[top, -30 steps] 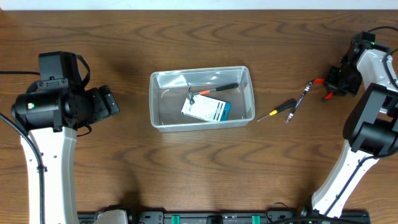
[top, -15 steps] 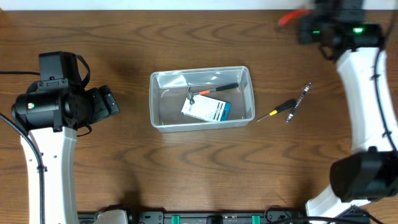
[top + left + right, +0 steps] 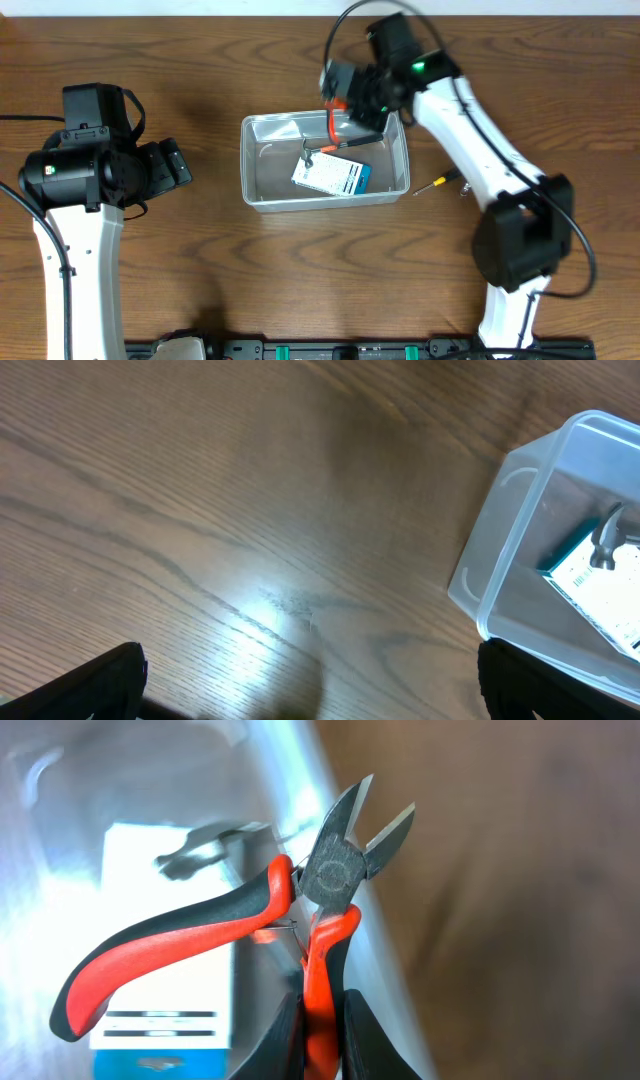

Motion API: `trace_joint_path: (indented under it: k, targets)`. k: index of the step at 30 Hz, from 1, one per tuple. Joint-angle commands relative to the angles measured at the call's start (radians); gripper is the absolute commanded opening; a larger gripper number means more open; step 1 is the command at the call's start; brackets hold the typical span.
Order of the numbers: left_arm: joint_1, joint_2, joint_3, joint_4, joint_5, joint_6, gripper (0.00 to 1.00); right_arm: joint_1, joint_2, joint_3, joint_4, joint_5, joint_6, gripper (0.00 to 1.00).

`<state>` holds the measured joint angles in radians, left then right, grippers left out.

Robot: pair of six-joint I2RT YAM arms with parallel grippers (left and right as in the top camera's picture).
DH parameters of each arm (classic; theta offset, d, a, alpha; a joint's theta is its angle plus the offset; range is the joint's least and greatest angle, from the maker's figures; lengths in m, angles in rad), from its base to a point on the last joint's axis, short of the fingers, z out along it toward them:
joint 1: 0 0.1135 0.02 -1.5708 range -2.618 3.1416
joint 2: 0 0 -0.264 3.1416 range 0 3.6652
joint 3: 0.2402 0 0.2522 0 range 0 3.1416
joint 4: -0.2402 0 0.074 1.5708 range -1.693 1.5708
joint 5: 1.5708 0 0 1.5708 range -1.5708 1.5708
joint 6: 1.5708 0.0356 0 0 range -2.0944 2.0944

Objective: Pack container
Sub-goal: 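Carry the pliers into the container and lower them beside the hammer, then release the pliers and move the right gripper to the silver wrench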

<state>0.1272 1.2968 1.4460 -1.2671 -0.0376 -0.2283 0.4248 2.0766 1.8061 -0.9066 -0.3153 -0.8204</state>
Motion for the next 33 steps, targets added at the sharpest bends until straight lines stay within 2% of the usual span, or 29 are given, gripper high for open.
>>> trace_joint_path:
  k: [1,8,9,12,14,16,19,22,26,28,31,33]
  targets:
    - [0.003,-0.005,-0.004,-0.004,-0.016,0.010,0.98,0.029,0.069,-0.002,-0.038,-0.040,-0.055,0.01]
    - [0.003,-0.005,-0.004,-0.004,-0.016,0.009,0.98,0.046,0.149,-0.002,-0.096,-0.032,-0.082,0.01]
    - [0.003,-0.005,-0.004,-0.005,-0.016,0.009,0.98,0.046,0.150,-0.002,-0.096,-0.032,-0.082,0.04]
    - [0.003,-0.005,-0.004,-0.005,-0.016,0.009,0.98,0.045,0.143,-0.001,-0.092,-0.028,-0.080,0.52]
    - [0.003,-0.005,-0.003,-0.005,-0.016,0.009,0.98,0.045,0.137,0.005,-0.093,-0.018,-0.063,0.66]
    - [0.003,-0.005,-0.004,-0.006,-0.016,0.009,0.98,0.045,0.126,0.024,-0.102,0.013,-0.020,0.71]
    - [0.003,-0.005,-0.004,-0.006,-0.016,0.009,0.98,0.043,0.089,0.071,-0.124,0.090,0.061,0.68]
    - [0.003,-0.005,-0.004,-0.005,-0.016,0.009,0.98,0.034,0.031,0.133,-0.125,0.226,0.214,0.59]
    - [0.003,-0.005,-0.004,-0.005,-0.016,0.009,0.98,-0.028,-0.061,0.185,-0.052,0.478,0.558,0.72]
    - [0.003,-0.005,-0.004,-0.005,-0.016,0.009,0.98,-0.086,-0.100,0.185,-0.024,0.543,0.766,0.85]
    - [0.003,-0.005,-0.004,-0.005,-0.016,0.009,0.98,-0.212,-0.124,0.185,-0.052,0.528,1.050,0.86]
    - [0.003,-0.005,-0.004,-0.005,-0.016,0.009,0.98,-0.289,-0.119,0.181,-0.098,0.491,1.179,0.88]
